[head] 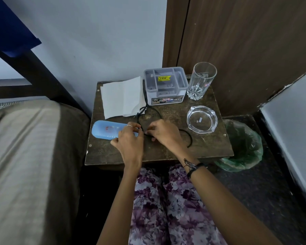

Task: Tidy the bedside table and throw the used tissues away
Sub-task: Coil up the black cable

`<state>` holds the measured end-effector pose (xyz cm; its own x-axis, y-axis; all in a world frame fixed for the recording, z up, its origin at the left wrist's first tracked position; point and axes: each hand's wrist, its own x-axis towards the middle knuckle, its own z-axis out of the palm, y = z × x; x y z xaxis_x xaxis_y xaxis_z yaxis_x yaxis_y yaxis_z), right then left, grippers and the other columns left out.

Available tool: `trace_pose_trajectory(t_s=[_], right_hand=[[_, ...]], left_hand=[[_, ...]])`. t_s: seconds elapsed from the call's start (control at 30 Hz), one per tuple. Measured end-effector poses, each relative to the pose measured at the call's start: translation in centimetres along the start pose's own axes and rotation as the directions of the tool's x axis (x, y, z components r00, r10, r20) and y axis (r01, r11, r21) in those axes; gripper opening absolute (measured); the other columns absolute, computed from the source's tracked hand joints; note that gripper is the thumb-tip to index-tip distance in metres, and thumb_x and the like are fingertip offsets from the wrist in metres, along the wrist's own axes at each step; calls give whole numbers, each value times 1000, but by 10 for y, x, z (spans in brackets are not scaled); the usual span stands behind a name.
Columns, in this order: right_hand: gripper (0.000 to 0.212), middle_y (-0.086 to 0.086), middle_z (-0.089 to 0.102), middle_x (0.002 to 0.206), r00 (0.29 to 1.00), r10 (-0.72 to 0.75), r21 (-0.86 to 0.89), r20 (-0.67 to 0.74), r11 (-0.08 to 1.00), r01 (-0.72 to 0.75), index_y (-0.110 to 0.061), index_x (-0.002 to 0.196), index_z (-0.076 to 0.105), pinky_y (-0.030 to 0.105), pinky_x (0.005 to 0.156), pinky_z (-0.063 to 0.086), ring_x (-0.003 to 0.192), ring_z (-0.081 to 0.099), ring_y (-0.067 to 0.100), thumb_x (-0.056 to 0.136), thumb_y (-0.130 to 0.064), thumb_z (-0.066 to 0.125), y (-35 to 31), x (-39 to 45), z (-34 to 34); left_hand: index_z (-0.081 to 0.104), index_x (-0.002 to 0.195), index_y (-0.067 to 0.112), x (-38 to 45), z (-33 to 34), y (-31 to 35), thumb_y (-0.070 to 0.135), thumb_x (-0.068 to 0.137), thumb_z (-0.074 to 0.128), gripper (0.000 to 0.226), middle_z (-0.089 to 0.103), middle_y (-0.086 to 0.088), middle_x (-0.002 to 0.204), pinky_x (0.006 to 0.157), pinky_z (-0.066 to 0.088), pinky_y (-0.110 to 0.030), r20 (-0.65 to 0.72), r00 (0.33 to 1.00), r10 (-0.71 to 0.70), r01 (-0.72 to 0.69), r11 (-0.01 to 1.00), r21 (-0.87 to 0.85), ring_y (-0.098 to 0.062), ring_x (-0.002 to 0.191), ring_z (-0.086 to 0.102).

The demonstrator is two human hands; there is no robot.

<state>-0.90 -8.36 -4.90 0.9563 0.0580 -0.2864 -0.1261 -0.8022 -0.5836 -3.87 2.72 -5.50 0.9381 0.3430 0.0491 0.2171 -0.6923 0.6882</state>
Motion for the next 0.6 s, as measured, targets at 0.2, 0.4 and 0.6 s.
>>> trace_pose_trajectory(t_s=[0.2,0.4,0.6], right_hand=[[24,-1,69,105,986,23,153,163,987,-48,-21,107,69,22,74,38,95,60,13,87,-15,56,-11,14,0],[19,-6,65,78,982,67,495,177,856,-147,-12,96,72,15,51,32,55,47,-2,88,-24,60,-5,18,2],[14,-14,60,71,999,-1,529,51,849,-26,-10,89,72,18,62,37,67,51,-2,86,-20,63,-7,20,4]], left_hand=[[61,91,18,3,1,-2,21,85,56,8,68,0,87,72,11,-30,20,999,-38,39,999,-24,-19,93,57],[57,93,19,0,1,0,21,85,57,8,67,5,91,71,9,-28,16,999,-29,29,1000,-11,-18,99,55],[57,92,20,-1,-1,3,18,85,56,8,65,6,90,77,13,-30,30,999,-38,39,999,-5,-18,100,52]])
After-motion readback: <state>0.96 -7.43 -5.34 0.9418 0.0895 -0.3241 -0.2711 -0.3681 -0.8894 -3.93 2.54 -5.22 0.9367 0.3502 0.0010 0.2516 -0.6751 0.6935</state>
